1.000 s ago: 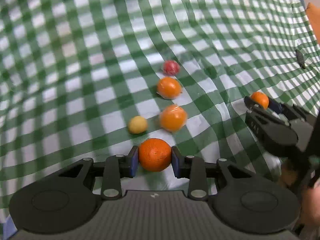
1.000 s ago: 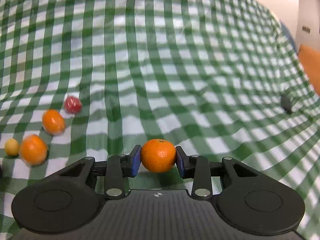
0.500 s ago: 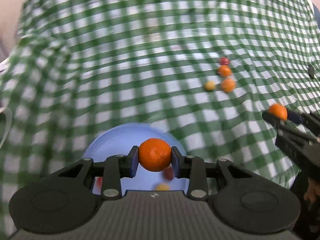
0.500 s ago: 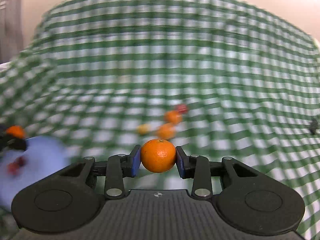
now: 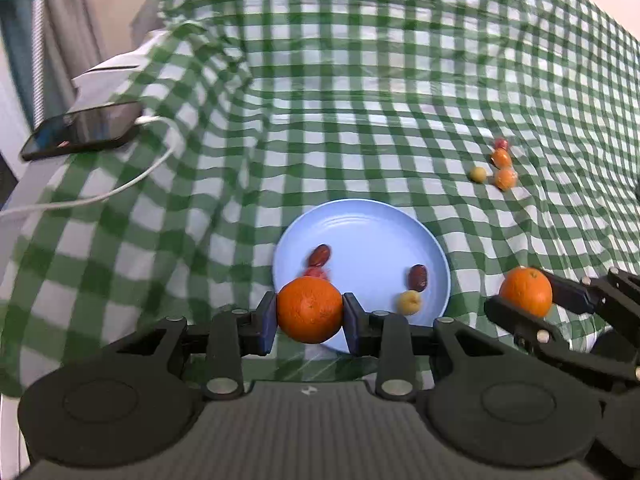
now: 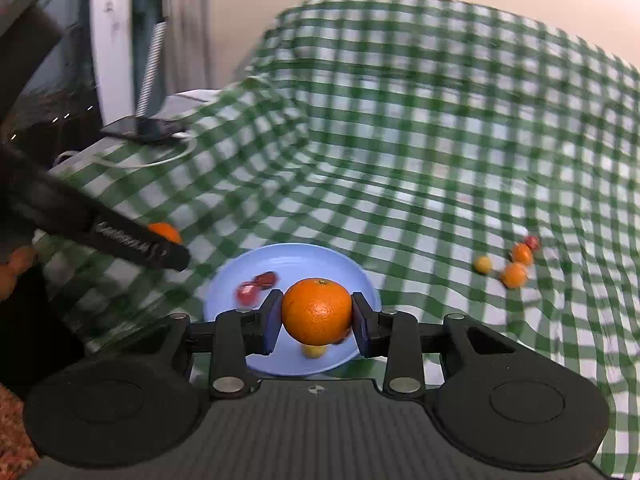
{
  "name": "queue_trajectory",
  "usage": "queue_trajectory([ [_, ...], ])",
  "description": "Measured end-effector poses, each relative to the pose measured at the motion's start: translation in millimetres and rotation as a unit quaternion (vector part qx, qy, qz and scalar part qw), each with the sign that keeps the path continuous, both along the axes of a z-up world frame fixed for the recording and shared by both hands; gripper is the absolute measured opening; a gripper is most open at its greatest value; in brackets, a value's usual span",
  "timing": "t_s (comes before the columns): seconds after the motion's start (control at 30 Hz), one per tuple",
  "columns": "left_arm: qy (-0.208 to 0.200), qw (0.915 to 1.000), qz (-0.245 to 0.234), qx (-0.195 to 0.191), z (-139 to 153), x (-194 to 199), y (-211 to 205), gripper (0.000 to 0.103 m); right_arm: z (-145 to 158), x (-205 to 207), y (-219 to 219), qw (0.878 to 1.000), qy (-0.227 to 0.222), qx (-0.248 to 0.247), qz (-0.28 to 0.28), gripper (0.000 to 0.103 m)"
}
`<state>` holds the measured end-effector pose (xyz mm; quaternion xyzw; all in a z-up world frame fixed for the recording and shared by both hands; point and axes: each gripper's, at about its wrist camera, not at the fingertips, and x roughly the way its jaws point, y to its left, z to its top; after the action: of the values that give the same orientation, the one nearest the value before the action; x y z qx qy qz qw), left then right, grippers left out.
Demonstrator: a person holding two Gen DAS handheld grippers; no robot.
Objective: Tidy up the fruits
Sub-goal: 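Carry both oranges over the blue plate with the left and right tools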
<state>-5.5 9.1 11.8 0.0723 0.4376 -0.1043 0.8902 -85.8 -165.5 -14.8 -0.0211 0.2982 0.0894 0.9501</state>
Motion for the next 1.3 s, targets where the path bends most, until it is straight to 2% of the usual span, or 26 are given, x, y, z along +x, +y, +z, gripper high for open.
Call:
queue_trajectory([
  [0.47,-0.018,0.9992,0.019,-0.032,8.8,-15.0,16.9,0.037,7.8,-22.2,17.5,0.999,-0.006,-0.024,0.022,0.038],
  [1.3,-0.017,0.999,0.023,-0.036,7.4,-13.0,16.2,0.037,2.3,-19.5,17.1,0.999,0.009,-0.024,0.02,0.038],
])
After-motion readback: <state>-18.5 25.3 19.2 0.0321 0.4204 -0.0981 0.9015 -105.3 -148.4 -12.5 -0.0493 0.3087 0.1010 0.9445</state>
